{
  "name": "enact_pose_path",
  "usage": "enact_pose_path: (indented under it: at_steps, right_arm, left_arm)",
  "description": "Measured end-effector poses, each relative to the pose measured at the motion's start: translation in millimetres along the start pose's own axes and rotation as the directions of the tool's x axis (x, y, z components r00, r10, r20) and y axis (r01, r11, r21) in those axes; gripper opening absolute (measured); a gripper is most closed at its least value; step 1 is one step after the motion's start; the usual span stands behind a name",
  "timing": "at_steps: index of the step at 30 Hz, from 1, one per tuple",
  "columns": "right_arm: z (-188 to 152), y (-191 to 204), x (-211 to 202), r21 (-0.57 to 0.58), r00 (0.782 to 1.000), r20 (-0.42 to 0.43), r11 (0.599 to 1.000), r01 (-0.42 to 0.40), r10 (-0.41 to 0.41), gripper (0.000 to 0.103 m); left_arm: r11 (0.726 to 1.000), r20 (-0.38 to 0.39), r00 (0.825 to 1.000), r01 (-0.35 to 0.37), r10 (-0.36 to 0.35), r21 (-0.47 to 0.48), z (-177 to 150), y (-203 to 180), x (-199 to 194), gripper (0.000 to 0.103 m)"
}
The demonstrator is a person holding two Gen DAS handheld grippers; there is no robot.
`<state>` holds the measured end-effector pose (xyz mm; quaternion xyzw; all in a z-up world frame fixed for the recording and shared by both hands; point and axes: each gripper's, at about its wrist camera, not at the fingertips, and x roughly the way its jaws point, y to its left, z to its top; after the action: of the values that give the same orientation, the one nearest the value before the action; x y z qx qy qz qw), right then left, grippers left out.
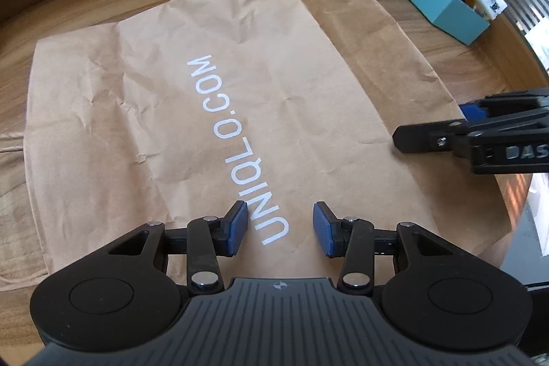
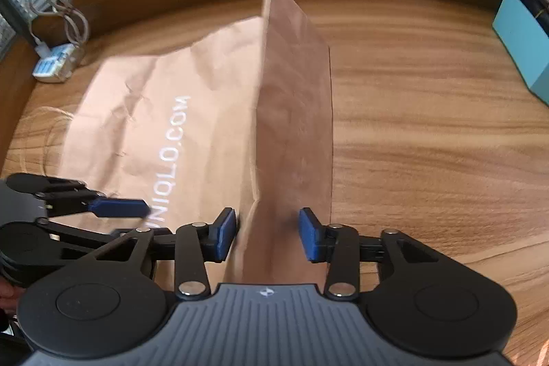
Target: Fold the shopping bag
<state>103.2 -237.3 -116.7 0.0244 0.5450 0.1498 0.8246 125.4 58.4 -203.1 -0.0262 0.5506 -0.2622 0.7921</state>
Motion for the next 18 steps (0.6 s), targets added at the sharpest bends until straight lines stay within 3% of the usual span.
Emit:
enact_pose_path:
  at_steps: [3, 8, 18]
  right_arm:
    - [-2, 2, -20, 0.003, 0.999, 0.035, 1.0, -0.008, 0.008, 0.063]
    - [-12, 3, -43, 0.0, 0.998, 0.058, 1.0, 0.003, -0.003, 0.066]
    - [-46, 1, -51, 0.003, 0.999, 0.024, 1.0, 0.029, -0.029, 0.066]
  left_arm:
    - [0.999, 0.024, 0.999, 0.041, -0.042, 0.024, -5, -10, -16, 0.046]
    - [0.993, 0.031, 0.996, 0.076, -0.079, 0.096, -18, -29, -29, 0.046]
    - [0.995, 0.009, 0.999, 0.05, -0.051, 0.085, -34, -32, -22, 0.046]
